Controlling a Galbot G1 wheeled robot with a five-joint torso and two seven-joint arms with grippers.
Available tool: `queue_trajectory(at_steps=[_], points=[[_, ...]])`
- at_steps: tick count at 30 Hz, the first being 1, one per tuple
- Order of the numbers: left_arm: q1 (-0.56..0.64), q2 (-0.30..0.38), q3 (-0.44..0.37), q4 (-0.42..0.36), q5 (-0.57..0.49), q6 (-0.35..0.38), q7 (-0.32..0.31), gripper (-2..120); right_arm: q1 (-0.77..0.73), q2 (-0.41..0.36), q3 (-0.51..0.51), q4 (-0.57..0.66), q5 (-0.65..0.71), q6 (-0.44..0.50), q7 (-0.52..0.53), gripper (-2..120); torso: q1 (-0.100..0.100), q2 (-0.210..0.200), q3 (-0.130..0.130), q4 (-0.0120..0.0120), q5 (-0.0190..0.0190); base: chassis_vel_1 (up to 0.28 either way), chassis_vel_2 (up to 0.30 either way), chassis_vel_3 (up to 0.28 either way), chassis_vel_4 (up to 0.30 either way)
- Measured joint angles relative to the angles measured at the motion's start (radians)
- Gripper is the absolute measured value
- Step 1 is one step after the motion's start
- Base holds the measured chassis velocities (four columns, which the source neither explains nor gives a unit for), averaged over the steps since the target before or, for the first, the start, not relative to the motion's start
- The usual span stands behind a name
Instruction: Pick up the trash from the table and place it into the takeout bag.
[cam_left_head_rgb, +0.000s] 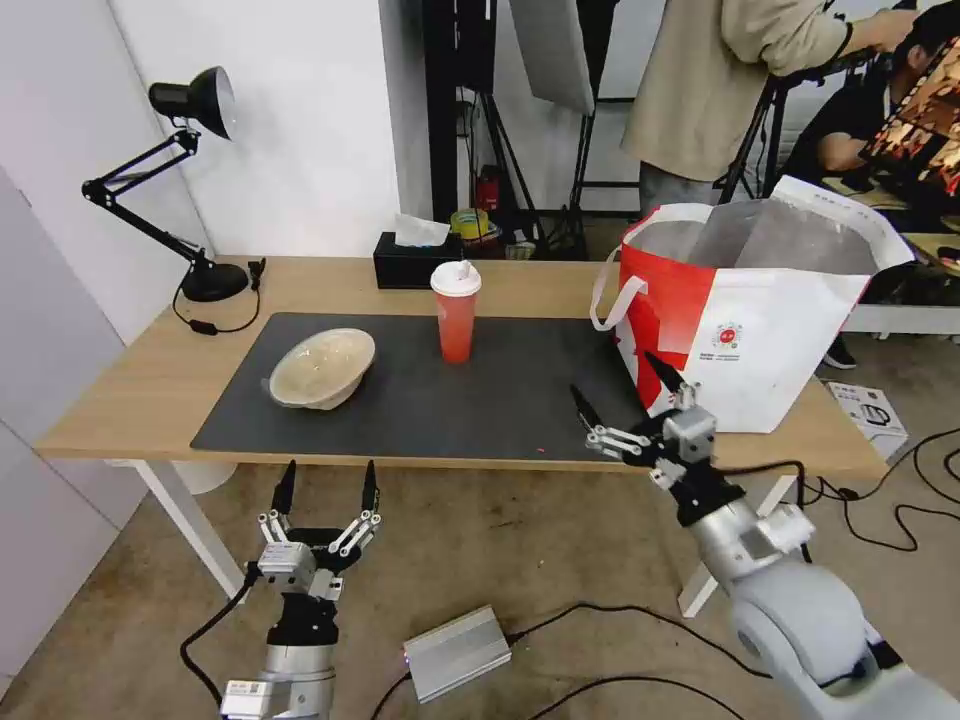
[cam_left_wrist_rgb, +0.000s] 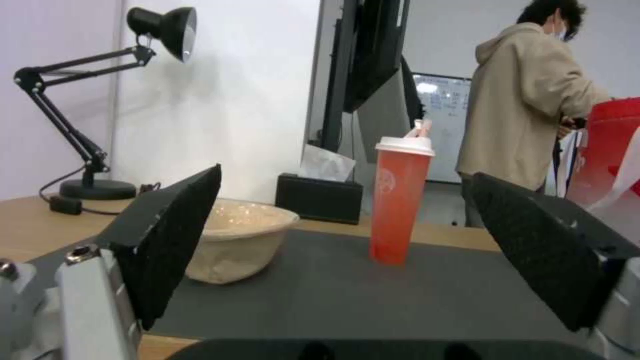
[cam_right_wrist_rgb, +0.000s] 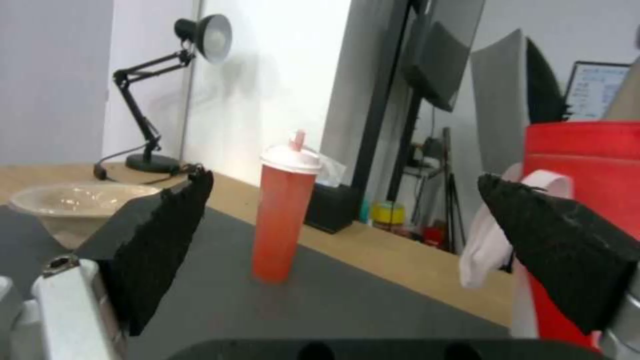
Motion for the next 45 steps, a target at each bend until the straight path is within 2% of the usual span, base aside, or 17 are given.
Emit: queue_trajectory(at_steps=[8, 18, 33, 45], points=[[-0.006, -0.021, -0.001, 0.018, 0.018, 0.0, 0.001, 100, 0.255, -0.071, -0.146, -0.13, 0.129, -0.033, 0.023, 100, 0.0, 0.0, 0.0, 0.0, -0.0001, 0.0, 0.0, 0.0, 0.0], [0.003, -0.044, -0.011, 0.024, 0.026, -0.004, 0.001, 100, 0.476, -0.107, -0.305, -0.252, 0.244, -0.064, 0.029, 100, 0.0, 0.0, 0.0, 0.0, -0.0001, 0.0, 0.0, 0.0, 0.0], [-0.011, -0.035, -0.014, 0.037, 0.02, -0.005, 0.001, 100, 0.614, -0.136, -0.369, -0.326, 0.407, -0.144, -0.005, 100, 0.0, 0.0, 0.0, 0.0, -0.0001, 0.0, 0.0, 0.0, 0.0], [-0.017, -0.033, -0.013, 0.048, 0.018, -0.011, 0.001, 100, 0.645, -0.097, -0.423, -0.377, 0.456, -0.162, -0.027, 100, 0.0, 0.0, 0.0, 0.0, -0.0002, 0.0, 0.0, 0.0, 0.0]])
